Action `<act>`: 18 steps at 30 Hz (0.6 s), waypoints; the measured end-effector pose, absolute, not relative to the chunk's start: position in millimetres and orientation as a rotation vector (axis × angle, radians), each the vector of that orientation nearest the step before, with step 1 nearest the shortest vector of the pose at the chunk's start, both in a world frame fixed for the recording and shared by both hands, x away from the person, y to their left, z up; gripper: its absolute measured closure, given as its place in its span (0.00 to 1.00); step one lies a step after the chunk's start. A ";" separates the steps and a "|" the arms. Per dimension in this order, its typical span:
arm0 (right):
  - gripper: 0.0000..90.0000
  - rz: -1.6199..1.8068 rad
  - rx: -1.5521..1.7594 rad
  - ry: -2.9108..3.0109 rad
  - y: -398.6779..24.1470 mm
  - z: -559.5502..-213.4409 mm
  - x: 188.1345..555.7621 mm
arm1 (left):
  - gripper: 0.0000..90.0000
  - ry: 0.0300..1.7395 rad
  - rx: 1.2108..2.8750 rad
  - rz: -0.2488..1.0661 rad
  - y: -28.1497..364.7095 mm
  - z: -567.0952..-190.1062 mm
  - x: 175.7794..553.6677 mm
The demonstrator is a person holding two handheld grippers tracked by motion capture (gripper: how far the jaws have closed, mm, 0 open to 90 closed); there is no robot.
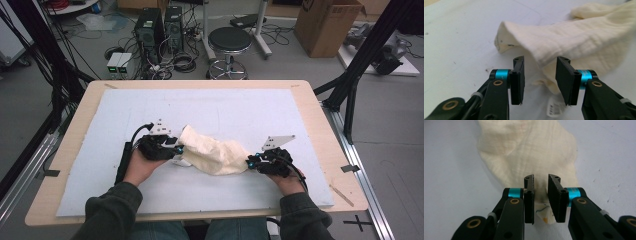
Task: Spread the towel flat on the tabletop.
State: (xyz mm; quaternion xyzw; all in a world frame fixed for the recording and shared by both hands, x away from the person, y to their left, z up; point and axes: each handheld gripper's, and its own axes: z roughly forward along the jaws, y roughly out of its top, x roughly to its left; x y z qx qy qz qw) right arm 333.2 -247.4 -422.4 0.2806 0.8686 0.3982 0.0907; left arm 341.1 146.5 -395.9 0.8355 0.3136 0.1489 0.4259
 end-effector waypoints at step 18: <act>0.78 1.217 0.807 2.579 -247.3 -421.9 329.9 | 0.71 0.651 2.176 0.289 121.8 -423.3 321.1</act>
